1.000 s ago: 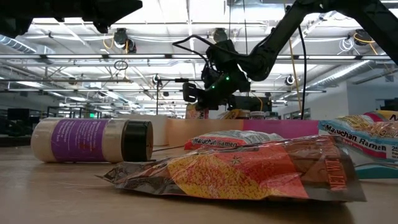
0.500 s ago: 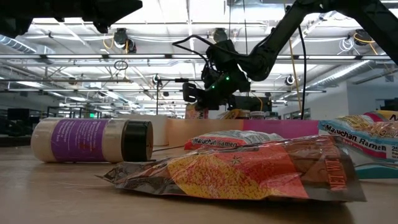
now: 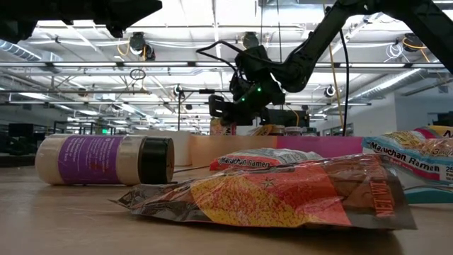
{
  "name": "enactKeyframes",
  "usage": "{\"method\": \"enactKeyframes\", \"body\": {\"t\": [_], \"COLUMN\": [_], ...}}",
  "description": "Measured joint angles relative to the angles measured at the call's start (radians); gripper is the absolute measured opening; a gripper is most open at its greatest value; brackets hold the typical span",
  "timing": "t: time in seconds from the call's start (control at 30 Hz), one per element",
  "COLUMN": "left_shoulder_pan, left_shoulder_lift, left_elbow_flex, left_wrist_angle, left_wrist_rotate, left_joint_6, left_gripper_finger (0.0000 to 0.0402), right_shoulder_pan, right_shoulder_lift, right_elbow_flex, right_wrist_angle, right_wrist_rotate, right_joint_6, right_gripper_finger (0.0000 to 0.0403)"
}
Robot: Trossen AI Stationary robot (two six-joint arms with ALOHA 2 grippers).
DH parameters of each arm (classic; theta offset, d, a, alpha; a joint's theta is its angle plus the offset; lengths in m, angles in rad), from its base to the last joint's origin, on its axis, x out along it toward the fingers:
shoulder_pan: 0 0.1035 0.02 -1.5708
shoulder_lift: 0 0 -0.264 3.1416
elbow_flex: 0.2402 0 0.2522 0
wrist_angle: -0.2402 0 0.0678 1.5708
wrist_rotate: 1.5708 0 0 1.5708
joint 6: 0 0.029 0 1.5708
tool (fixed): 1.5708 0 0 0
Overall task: Pick & Place Food Item
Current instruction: Put the green noodle pack into the orange bin
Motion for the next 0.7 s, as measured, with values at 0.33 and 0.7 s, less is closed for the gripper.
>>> {"method": "enactKeyframes", "body": {"t": [0.33, 0.7], "left_shoulder_pan": [0.0, 0.0], "left_shoulder_lift": [0.0, 0.0], "left_elbow_flex": [0.0, 0.0], "left_wrist_angle": [0.0, -0.003], "left_wrist_rotate": [0.0, 0.0], "left_joint_6": [0.0, 0.0], "left_gripper_finger": [0.0187, 0.0186], "right_shoulder_pan": [0.0, 0.0], "right_shoulder_lift": [0.0, -0.002], "right_elbow_flex": [0.0, 0.0], "right_wrist_angle": [-0.014, -0.054], "right_wrist_rotate": [0.054, 0.123], "right_joint_6": [-0.067, -0.146], "right_gripper_finger": [0.0114, 0.0114]}}
